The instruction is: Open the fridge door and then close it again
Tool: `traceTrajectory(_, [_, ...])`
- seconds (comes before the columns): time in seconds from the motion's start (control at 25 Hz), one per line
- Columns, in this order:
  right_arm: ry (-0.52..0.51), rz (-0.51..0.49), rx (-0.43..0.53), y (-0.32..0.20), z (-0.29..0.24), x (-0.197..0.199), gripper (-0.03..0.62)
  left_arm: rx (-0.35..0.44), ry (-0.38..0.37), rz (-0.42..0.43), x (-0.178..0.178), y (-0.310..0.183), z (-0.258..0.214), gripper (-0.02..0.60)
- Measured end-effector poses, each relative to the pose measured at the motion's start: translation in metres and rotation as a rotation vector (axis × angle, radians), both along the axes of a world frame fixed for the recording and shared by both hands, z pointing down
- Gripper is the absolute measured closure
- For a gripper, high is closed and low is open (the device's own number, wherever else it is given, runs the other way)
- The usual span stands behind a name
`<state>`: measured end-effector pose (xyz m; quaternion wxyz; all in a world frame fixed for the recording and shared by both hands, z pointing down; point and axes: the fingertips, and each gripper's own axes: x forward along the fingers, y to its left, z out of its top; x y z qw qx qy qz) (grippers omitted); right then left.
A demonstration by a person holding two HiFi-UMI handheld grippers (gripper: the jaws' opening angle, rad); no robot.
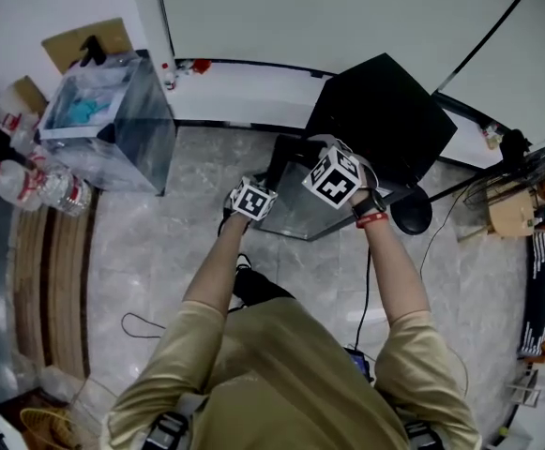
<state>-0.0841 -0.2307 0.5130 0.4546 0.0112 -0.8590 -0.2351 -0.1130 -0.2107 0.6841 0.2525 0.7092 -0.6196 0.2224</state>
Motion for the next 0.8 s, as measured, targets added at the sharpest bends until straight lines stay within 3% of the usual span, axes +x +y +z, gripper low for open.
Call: traceTrajectory(0.8, [0.016, -0.229, -0.002, 0.066, 0.0, 0.043, 0.373, -0.027, 0.014, -0.226, 0.048, 0.073, 0.0, 0.462])
